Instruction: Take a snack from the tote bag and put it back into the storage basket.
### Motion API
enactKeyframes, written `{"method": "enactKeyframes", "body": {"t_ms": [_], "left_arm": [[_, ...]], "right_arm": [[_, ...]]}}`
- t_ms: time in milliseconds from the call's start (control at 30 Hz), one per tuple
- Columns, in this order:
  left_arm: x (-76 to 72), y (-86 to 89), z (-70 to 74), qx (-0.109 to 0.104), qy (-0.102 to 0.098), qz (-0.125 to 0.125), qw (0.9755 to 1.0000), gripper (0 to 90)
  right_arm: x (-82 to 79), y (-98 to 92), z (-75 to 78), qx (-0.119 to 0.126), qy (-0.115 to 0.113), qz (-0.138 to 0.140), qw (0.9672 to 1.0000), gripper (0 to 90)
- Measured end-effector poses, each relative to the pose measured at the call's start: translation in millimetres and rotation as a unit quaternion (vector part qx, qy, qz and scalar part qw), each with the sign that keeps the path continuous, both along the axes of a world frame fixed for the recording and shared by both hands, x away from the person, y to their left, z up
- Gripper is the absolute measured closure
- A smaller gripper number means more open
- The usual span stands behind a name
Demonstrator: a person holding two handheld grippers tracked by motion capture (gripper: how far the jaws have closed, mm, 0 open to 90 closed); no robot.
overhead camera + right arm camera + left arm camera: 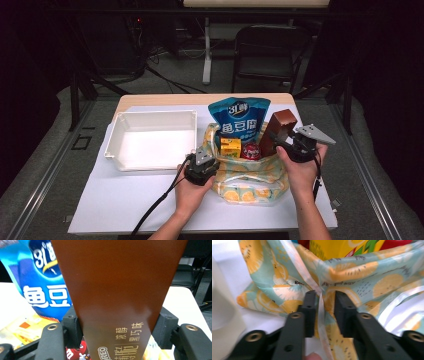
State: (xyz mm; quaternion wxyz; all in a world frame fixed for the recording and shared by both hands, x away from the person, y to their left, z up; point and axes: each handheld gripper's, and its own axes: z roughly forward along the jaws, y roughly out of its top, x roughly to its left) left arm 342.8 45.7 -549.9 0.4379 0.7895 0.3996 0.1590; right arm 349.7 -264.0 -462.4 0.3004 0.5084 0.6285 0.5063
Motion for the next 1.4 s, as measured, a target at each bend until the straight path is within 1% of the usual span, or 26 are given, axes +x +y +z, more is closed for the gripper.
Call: {"method": "enactKeyframes", "body": {"t_ms": [33, 100, 133, 167, 233, 267, 333, 367, 467, 500, 567, 600, 667, 700, 733, 800, 867, 900, 933, 967, 1067, 1133, 1200, 1233, 1300, 1400], "left_arm": [[-2.2, 2.3, 2.8, -0.009, -0.007, 0.000, 0.9999, 65.8], [-5.8, 7.8, 10.0, -0.028, -0.017, -0.006, 0.9994, 58.5], [-7.6, 10.4, 14.2, -0.032, -0.023, -0.006, 0.9992, 58.5], [-9.1, 13.0, 18.1, -0.043, -0.028, -0.005, 0.9987, 52.8], [-11.5, 18.4, 26.5, -0.064, -0.034, -0.009, 0.9974, 51.1], [-12.9, 20.5, 30.7, -0.067, -0.040, -0.009, 0.9969, 47.8], [-15.5, 23.3, 39.3, -0.079, -0.051, -0.010, 0.9956, 46.9], [-16.7, 24.1, 43.5, -0.080, -0.057, -0.010, 0.9951, 46.2], [-19.0, 22.9, 55.5, -0.091, -0.068, -0.021, 0.9934, 44.4], [-19.4, 21.3, 57.7, -0.090, -0.068, -0.023, 0.9933, 43.0], [-19.0, 16.4, 61.3, -0.093, -0.072, -0.038, 0.9924, 41.5], [-18.9, 13.5, 62.6, -0.089, -0.076, -0.042, 0.9922, 40.4], [-18.6, 8.1, 64.7, -0.087, -0.084, -0.059, 0.9909, 40.9], [-18.5, 4.6, 65.4, -0.090, -0.088, -0.065, 0.9899, 40.1], [-18.1, 0.8, 66.8, -0.088, -0.087, -0.077, 0.9893, 38.6], [-17.4, -5.7, 67.9, -0.092, -0.083, -0.088, 0.9884, 36.1], [-16.9, -12.5, 68.8, -0.096, -0.071, -0.102, 0.9875, 33.8], [-17.7, -16.9, 68.9, -0.097, -0.070, -0.095, 0.9883, 32.4], [-16.9, -19.0, 69.0, -0.103, -0.062, -0.112, 0.9864, 31.4], [-17.2, -22.3, 68.9, -0.105, -0.061, -0.119, 0.9855, 31.3], [-19.2, -32.9, 68.0, -0.098, -0.064, -0.134, 0.9841, 30.6], [-20.0, -38.1, 67.9, -0.084, -0.062, -0.143, 0.9842, 27.8], [-19.9, -42.5, 66.9, -0.086, -0.061, -0.144, 0.9840, 24.3], [-19.6, -44.1, 66.7, -0.083, -0.059, -0.142, 0.9846, 24.3], [-18.8, -46.7, 65.9, -0.083, -0.056, -0.143, 0.9846, 23.4], [-18.9, -50.0, 65.1, -0.078, -0.060, -0.142, 0.9850, 23.1]], "right_arm": [[-1.7, -1.4, 2.9, 0.000, 0.000, -0.001, 1.0000, 36.8], [-5.9, -4.3, 10.4, 0.010, -0.007, 0.001, 0.9999, 36.9], [-5.9, -4.3, 10.4, 0.010, -0.007, 0.001, 0.9999, 36.9], [-9.6, -5.7, 15.6, 0.012, -0.009, 0.003, 0.9999, 37.0], [-11.0, -6.2, 17.7, 0.014, -0.013, 0.001, 0.9998, 37.0], [-13.1, -7.5, 21.8, 0.021, -0.016, 0.006, 0.9996, 37.1], [-14.2, -7.5, 23.6, 0.025, -0.016, 0.006, 0.9995, 37.1], [-15.2, -7.2, 25.1, 0.029, -0.017, 0.009, 0.9994, 37.1], [-18.2, -4.9, 29.4, 0.028, -0.020, 0.015, 0.9993, 37.1], [-19.5, -3.5, 31.0, 0.028, -0.020, 0.017, 0.9993, 37.1], [-21.3, -1.4, 32.9, 0.033, -0.022, 0.021, 0.9990, 37.2], [-22.5, -0.4, 33.9, 0.034, -0.021, 0.024, 0.9989, 37.2], [-24.8, 2.6, 35.6, 0.037, -0.022, 0.029, 0.9986, 37.2], [-26.1, 4.2, 36.3, 0.036, -0.022, 0.034, 0.9985, 37.2], [-27.5, 5.7, 37.1, 0.035, -0.020, 0.037, 0.9985, 37.2], [-29.8, 8.4, 38.3, 0.038, -0.020, 0.045, 0.9980, 37.2], [-32.4, 10.7, 39.2, 0.043, -0.018, 0.049, 0.9977, 37.2], [-33.4, 12.2, 39.3, 0.045, -0.018, 0.051, 0.9975, 37.2], [-34.7, 13.6, 39.4, 0.046, -0.016, 0.055, 0.9973, 37.2], [-35.6, 15.6, 39.2, 0.047, -0.015, 0.059, 0.9970, 37.2], [-37.9, 20.5, 39.5, 0.053, -0.011, 0.065, 0.9964, 37.2], [-39.3, 22.7, 39.9, 0.055, -0.008, 0.071, 0.9959, 37.2], [-41.5, 28.1, 40.4, 0.062, -0.007, 0.079, 0.9949, 37.2], [-41.5, 28.1, 40.4, 0.062, -0.007, 0.079, 0.9949, 37.2], [-42.8, 31.6, 40.8, 0.059, -0.005, 0.087, 0.9944, 37.2], [-44.4, 37.4, 41.0, 0.064, -0.001, 0.095, 0.9934, 37.2]]}}
